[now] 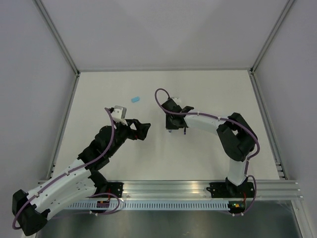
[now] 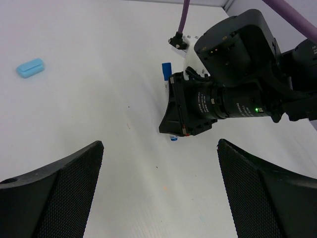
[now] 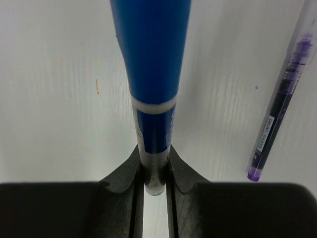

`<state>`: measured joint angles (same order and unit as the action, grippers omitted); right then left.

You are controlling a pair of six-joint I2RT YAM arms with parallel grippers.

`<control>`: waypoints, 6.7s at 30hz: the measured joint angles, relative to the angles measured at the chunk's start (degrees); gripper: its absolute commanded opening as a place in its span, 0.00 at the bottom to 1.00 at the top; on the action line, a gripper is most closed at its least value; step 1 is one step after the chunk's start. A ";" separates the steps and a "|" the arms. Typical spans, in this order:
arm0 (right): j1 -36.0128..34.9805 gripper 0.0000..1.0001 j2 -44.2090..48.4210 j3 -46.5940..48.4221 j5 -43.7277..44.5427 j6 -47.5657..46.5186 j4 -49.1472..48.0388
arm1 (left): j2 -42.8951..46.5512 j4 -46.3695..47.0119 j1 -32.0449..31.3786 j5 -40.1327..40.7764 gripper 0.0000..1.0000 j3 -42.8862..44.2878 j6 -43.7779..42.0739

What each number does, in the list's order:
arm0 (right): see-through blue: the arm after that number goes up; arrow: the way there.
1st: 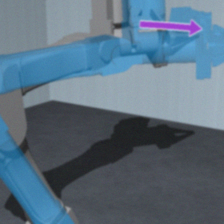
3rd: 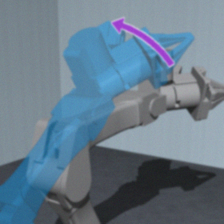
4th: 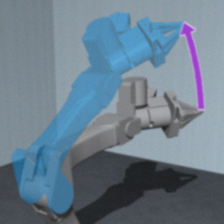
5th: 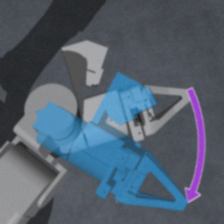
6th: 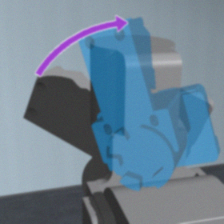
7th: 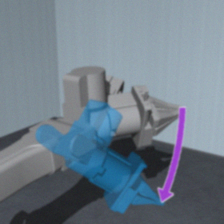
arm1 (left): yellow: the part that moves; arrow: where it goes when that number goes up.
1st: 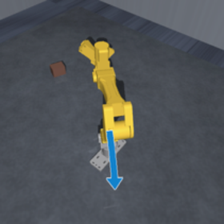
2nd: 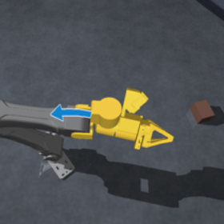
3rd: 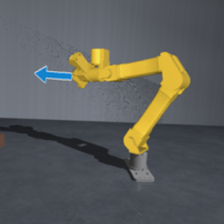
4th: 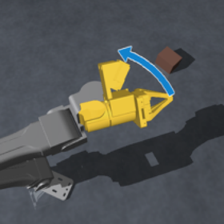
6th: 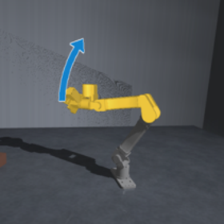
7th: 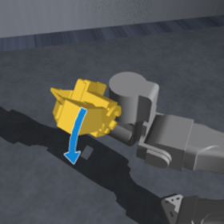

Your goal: Insert the pens into the pen caps

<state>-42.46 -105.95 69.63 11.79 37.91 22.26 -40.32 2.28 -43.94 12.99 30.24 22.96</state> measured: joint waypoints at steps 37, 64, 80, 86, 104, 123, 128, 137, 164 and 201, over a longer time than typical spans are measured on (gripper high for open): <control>7.28 0.52 5.20 4.55 5.35 -2.67 13.40 | -4.52 -0.42 0.00 1.99 1.00 -0.11 -1.07; 48.15 0.59 -0.85 9.77 8.59 -6.54 21.40 | -2.25 2.16 0.00 1.49 1.00 -2.29 -1.01; 48.43 0.57 -3.67 3.10 6.36 -6.08 14.12 | -2.86 2.60 0.00 1.11 1.00 -2.49 -1.01; 48.41 0.38 -3.28 1.70 6.25 -6.16 10.67 | -3.21 2.60 0.00 0.85 1.00 -2.49 -1.01; 47.01 0.01 2.10 -6.56 3.69 -10.51 2.23 | -6.16 4.76 0.00 -0.98 0.96 -2.51 -1.01; 22.62 0.00 24.79 -19.74 -2.19 -11.85 -2.64 | -7.50 4.35 0.57 -12.09 0.91 0.57 5.22; 12.79 0.00 36.15 -25.92 -4.98 -11.80 -10.69 | -11.26 6.01 2.58 -19.61 0.89 2.78 8.92; -7.17 0.00 44.87 -29.92 -4.26 -10.64 -19.98 | -11.67 11.19 4.22 -26.71 0.87 0.15 13.77; -28.96 0.27 36.83 -23.71 13.97 -9.57 -24.17 | -8.22 14.62 4.35 -29.64 0.02 -3.19 14.93; -29.31 0.23 47.15 -34.95 -16.72 -8.00 -44.50 | 1.60 44.19 4.59 -56.76 0.02 -12.96 21.44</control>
<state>-71.77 -58.81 34.68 -4.93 29.91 -22.24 -38.72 46.48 -39.35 -43.77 17.28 44.40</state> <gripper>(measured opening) 0.293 0.133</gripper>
